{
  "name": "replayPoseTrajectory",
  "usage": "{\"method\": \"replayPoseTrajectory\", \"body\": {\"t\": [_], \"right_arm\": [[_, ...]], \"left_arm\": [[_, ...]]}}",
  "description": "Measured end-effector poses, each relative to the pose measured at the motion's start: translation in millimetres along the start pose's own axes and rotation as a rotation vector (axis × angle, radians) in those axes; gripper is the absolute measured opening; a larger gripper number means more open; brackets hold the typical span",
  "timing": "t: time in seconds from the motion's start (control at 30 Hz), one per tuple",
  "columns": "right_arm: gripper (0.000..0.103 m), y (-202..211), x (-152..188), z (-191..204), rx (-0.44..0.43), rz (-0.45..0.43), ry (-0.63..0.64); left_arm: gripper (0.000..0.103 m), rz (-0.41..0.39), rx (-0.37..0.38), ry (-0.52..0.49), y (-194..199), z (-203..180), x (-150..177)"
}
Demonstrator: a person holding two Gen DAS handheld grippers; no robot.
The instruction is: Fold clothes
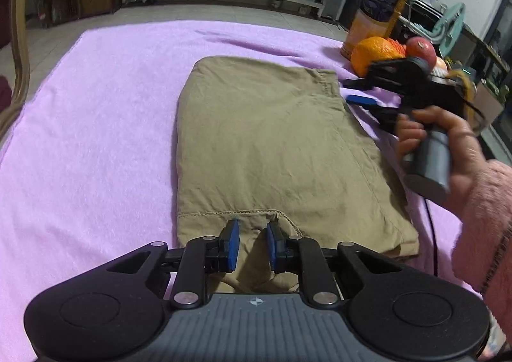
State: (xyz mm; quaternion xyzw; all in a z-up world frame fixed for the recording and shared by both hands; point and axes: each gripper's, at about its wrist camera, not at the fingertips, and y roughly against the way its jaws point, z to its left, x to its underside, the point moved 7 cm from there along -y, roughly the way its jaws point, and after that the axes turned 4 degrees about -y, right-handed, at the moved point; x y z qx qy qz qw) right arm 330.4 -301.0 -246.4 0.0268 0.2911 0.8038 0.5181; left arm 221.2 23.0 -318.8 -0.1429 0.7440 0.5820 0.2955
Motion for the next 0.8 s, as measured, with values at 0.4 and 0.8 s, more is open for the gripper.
{"method": "replayPoseTrajectory", "body": {"t": [0.4, 0.8], "right_arm": [[0.030, 133, 108, 56, 0.056, 0.250, 0.478], [0.017, 165, 189, 38, 0.142, 0.231, 0.920]], "left_arm": [[0.023, -0.108, -0.020, 0.072, 49, 17, -9], [0.022, -0.041, -0.122, -0.155, 9, -15, 26]]}}
